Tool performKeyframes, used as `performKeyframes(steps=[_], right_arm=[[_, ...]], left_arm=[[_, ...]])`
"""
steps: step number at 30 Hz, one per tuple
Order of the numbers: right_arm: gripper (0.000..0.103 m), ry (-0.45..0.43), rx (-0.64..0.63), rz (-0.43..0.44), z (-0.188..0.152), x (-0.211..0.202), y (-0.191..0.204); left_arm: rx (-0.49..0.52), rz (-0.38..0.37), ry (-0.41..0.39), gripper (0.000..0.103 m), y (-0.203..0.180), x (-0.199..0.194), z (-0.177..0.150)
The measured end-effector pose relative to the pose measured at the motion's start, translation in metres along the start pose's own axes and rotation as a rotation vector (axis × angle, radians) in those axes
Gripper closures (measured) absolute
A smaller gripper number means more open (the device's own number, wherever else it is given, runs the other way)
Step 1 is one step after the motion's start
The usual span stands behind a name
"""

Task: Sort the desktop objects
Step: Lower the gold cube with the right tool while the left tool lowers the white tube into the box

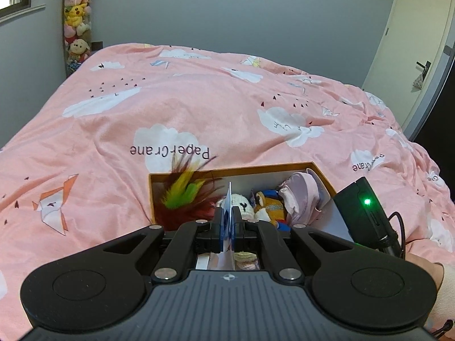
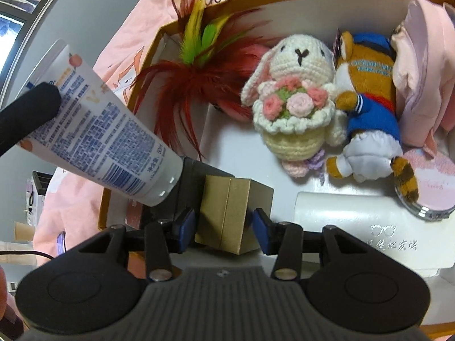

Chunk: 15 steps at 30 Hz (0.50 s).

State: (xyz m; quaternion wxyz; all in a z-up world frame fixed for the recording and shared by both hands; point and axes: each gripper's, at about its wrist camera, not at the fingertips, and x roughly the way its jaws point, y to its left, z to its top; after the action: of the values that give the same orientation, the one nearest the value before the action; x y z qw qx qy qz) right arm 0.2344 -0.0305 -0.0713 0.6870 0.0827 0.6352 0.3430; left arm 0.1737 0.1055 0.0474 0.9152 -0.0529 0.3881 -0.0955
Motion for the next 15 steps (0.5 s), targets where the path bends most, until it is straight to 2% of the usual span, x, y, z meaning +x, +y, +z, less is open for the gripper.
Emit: performKeyframes(steps=[3, 10, 13, 15], right_arm=[[0.054, -0.001, -0.011, -0.006, -0.003, -0.007, -0.001], [0.054, -0.233, -0.085, -0.102, -0.018, -0.075, -0.008], [0.054, -0.314, -0.088, -0.176, -0.029, -0.091, -0.014], [0.054, -0.340, -0.082, -0.192, -0.033, -0.095, -0.019]], left_arm=[[-0.013, -0.012, 0.004, 0.099, -0.002, 0.003, 0.000], [-0.108, -0.090, 0.015, 0.099, -0.010, 0.013, -0.001], [-0.139, -0.082, 0.037, 0.099, -0.017, 0.024, -0.006], [-0.155, -0.067, 0.050, 0.099, -0.021, 0.029, -0.010]])
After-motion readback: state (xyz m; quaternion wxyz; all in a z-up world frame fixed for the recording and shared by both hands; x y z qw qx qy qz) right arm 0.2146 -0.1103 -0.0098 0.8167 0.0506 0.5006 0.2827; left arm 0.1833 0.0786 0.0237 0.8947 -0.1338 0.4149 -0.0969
